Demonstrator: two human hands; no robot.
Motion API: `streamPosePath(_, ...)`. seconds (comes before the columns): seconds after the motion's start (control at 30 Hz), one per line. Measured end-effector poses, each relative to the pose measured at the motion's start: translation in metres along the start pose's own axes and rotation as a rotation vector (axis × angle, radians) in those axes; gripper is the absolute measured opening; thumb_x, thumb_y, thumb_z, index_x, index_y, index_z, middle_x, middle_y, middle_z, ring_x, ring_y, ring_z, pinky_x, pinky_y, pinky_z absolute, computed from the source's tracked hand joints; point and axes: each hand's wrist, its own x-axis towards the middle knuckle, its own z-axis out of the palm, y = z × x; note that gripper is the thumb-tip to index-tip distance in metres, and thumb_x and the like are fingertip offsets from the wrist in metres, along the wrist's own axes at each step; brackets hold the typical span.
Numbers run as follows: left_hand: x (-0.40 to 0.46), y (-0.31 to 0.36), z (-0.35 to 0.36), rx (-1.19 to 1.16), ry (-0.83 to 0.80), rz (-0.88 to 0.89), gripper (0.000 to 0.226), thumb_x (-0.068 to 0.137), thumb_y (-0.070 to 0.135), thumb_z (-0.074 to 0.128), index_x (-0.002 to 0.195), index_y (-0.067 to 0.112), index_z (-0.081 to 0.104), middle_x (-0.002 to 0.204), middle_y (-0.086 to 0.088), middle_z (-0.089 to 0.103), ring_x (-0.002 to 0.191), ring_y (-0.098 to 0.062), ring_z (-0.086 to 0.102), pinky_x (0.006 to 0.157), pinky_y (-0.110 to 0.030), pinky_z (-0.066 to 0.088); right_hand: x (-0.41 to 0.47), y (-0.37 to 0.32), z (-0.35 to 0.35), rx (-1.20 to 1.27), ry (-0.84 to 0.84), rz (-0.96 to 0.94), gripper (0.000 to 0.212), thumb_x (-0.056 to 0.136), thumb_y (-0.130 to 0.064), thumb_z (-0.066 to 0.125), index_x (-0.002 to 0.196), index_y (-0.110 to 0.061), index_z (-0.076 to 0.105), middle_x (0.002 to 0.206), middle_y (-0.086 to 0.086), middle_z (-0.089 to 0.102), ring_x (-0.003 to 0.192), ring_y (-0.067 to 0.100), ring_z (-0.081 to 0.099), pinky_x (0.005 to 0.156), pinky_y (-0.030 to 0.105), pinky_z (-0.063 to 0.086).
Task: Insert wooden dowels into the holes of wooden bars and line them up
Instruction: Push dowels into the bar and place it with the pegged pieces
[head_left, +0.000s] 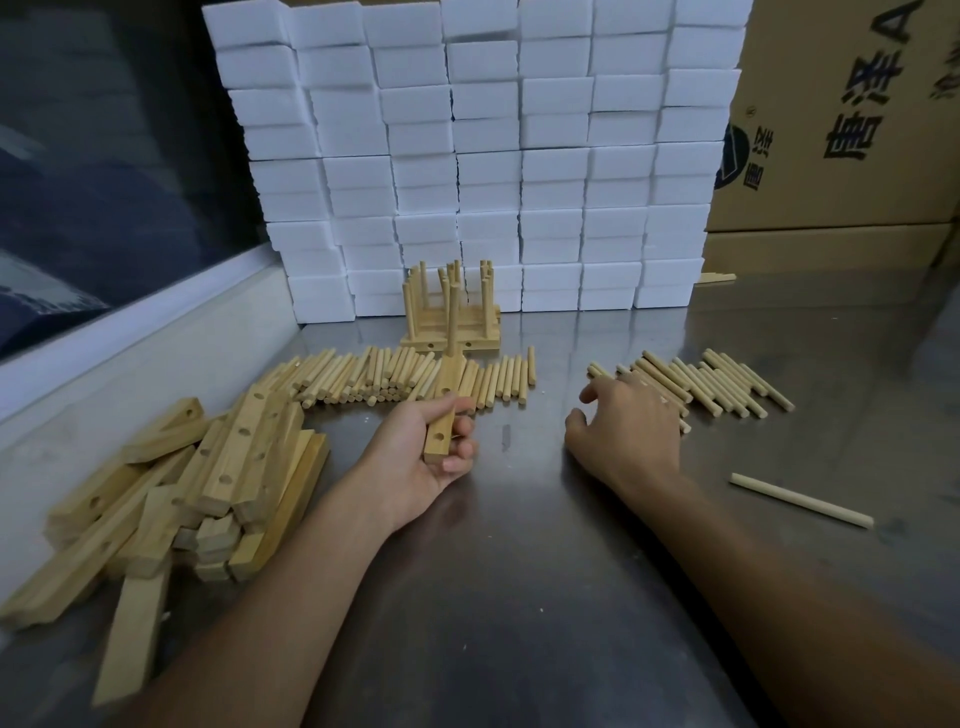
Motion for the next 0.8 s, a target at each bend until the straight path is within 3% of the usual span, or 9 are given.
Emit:
streamPosePath(0.07,0.0002,-0.0002,0.0005,0.003,0.001,0.003,0.020,0.100,0.015,0.045,0.110,0.001,0.055,0.062,-0.005,0.052,0.046,-0.014,0.046,0.036,-0.020,0.032,-0.0005,0.0002,-0.0017,-0.031,0.034,0.008,0.033,0.091,-0.033,0.057,0.121,-0.018,0.064,0.125,0.007,0.059,0.119,0.028,0.051,0.103,0.046,0.036)
streamPosePath(0.17,0.0002,-0.0005,0.0010,0.002,0.004,0.009,0.020,0.101,0.015,0.044,0.109,0.000,0.055,0.063,-0.006,0.052,0.047,-0.014,0.048,0.036,-0.020,0.033,-0.0003,0.0000,-0.0042,-0.123,-0.058,0.053,0.034,0.091,-0.034,0.055,0.120,-0.019,0.062,0.125,0.009,0.057,0.122,0.030,0.048,0.106,0.048,0.034)
streamPosePath(0.47,0.0016,-0.0009,0.0003,-0.010,0.019,0.005,0.019,0.100,0.014,0.046,0.105,0.000,0.057,0.064,-0.006,0.052,0.048,-0.015,0.048,0.037,-0.020,0.035,0.0013,0.0027,-0.0053,-0.101,-0.059,0.052,0.017,0.090,-0.018,0.055,0.100,-0.017,0.069,0.099,0.003,0.065,0.098,0.028,0.059,0.099,0.045,0.042)
streamPosePath(0.53,0.0018,-0.0010,0.0001,-0.013,0.014,0.006,0.017,0.099,0.013,0.047,0.104,0.000,0.057,0.064,-0.006,0.052,0.048,-0.015,0.048,0.037,-0.020,0.035,0.0015,0.0027,-0.0053,-0.083,-0.063,0.037,0.017,0.091,-0.018,0.059,0.105,-0.019,0.067,0.101,0.003,0.066,0.098,0.027,0.060,0.098,0.043,0.042)
streamPosePath(0.7,0.0014,-0.0007,0.0008,-0.015,-0.019,0.010,0.014,0.089,0.003,0.053,0.103,0.002,0.055,0.063,-0.006,0.051,0.048,-0.015,0.048,0.037,-0.020,0.033,0.0030,0.0000,0.0005,0.048,-0.121,-0.002,0.041,0.090,-0.009,0.064,0.130,-0.016,0.056,0.128,0.010,0.056,0.114,0.028,0.053,0.090,0.036,0.046)
streamPosePath(0.8,0.0013,-0.0014,-0.0001,-0.021,-0.019,0.013,0.015,0.092,0.003,0.051,0.105,0.001,0.056,0.063,-0.007,0.053,0.048,-0.016,0.049,0.037,-0.021,0.035,0.0049,-0.0027,0.0017,0.182,-0.079,-0.012,0.041,0.093,-0.002,0.055,0.131,-0.015,0.051,0.129,0.009,0.049,0.100,0.022,0.053,0.080,0.033,0.046)
